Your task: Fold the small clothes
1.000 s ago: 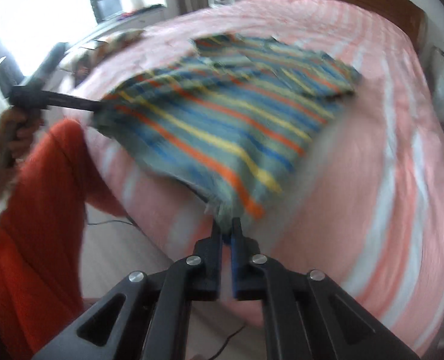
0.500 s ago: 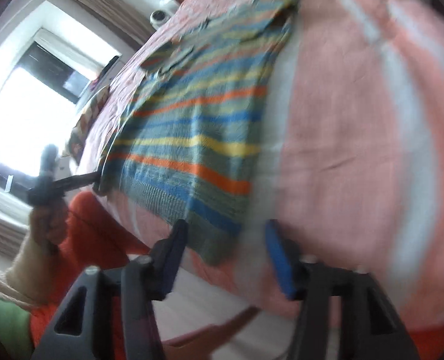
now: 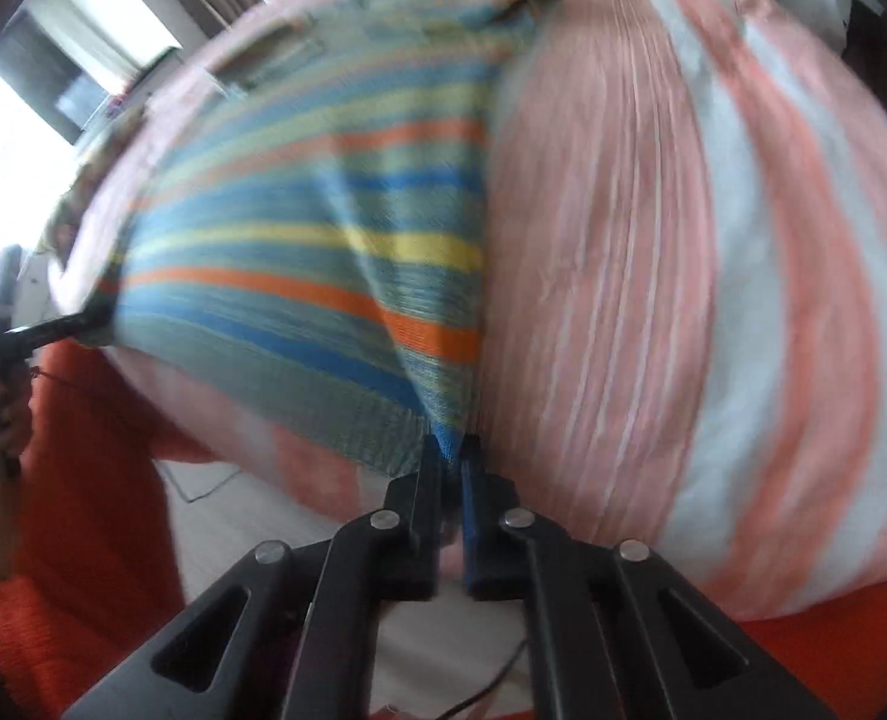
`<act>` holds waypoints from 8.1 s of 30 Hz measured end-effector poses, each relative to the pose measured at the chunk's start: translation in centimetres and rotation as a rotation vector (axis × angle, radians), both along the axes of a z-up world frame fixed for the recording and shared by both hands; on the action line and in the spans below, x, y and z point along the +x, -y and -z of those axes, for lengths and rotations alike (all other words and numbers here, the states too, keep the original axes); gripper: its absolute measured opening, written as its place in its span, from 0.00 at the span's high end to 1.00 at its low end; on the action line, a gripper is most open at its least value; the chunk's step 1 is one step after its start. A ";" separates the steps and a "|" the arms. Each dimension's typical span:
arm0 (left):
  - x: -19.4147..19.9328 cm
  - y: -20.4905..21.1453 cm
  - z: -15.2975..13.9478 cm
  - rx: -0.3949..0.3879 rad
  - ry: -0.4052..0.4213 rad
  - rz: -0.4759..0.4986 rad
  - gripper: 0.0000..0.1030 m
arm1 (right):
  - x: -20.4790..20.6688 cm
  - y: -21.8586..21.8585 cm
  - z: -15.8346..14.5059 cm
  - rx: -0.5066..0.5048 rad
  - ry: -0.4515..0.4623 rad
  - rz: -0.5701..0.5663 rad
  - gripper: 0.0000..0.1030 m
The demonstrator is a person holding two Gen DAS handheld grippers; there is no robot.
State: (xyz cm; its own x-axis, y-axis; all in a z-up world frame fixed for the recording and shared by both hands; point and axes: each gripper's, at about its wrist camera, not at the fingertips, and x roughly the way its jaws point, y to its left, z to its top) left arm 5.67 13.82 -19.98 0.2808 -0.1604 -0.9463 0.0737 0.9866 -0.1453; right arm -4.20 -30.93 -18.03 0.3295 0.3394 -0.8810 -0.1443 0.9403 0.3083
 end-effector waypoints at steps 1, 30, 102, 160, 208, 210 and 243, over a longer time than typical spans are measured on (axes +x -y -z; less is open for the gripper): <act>0.1 0.1 -0.1 0.001 0.001 -0.004 0.97 | 0.2 0.2 0.1 0.019 0.000 0.020 0.96; -1.0 -3.3 -4.7 0.275 0.486 -0.347 0.11 | 25.1 -11.2 -4.2 -0.274 0.320 -0.346 0.74; 22.5 -14.3 -6.3 0.269 0.232 -0.573 0.92 | 2.8 6.0 -2.7 -0.058 0.423 0.313 0.64; 0.1 -0.8 -8.5 -0.024 0.369 -0.173 0.05 | -2.0 0.2 -5.4 -0.066 0.326 0.121 0.37; 3.9 0.8 -1.6 0.171 0.433 -0.156 0.00 | 6.7 5.1 -1.1 -0.179 0.349 0.330 0.19; 3.9 0.8 -1.6 0.175 0.438 -0.155 0.00 | 7.1 6.6 -2.2 -0.083 0.321 0.338 0.19; 4.0 1.3 -1.3 0.188 0.463 -0.164 0.00 | 21.9 22.4 -7.7 0.225 0.229 0.642 0.98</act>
